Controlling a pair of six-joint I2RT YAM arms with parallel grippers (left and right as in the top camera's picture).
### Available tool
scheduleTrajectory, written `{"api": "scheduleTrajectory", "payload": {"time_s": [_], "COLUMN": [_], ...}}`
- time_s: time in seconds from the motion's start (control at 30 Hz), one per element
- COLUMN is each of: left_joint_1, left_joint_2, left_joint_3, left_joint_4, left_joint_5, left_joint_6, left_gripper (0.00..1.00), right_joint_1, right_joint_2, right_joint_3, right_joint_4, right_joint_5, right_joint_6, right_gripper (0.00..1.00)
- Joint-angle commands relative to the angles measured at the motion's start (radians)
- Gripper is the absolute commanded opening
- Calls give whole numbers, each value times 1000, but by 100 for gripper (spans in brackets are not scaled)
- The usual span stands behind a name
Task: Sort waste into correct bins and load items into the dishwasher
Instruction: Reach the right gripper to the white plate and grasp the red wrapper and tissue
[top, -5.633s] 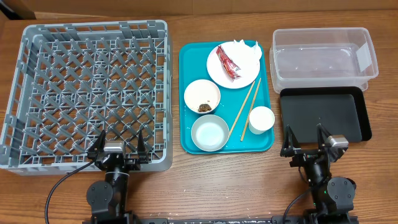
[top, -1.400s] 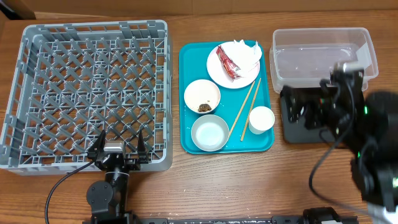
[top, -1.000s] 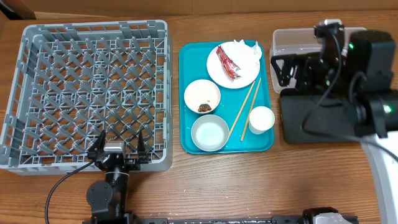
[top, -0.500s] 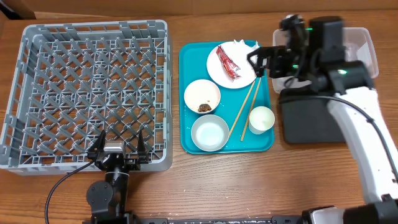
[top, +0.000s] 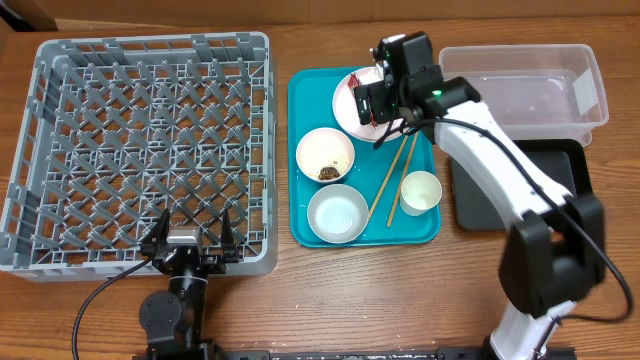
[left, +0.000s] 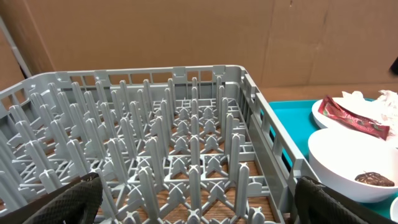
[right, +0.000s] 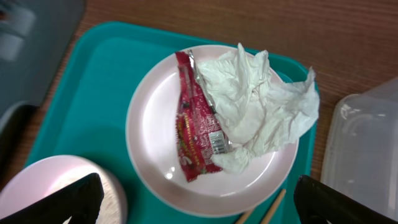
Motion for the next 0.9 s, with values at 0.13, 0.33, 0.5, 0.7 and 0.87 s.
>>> {"api": "scheduleTrajectory", "payload": {"time_s": [0.13,0.33,0.5,0.7,0.87], "left_joint_1": [5,5,5,5,5], "left_joint_2": [-11,-11,-11,-11,-11], "left_joint_3": [-4,-4,-4,-4,-4], "left_joint_4": [-3,-3,-3,-3,-3], "left_joint_5": [-3,-3,-3,-3,-3], "left_joint_6": [-10,-10,-10,-10,-10], "left_gripper": [100,100,100,100,100], "right_joint_1": [-1,-1,-1,-1,-2], "right_joint_2": [88,184,245,307,337], "right_joint_3": [19,19,19,19,19], "right_joint_4": [137,220,258,286,289], "right_joint_5": [40,74,77,85,84], "right_joint_6": [-24,-42,-49,-50,-49], "right_gripper": [100,100,100,98,81]}}
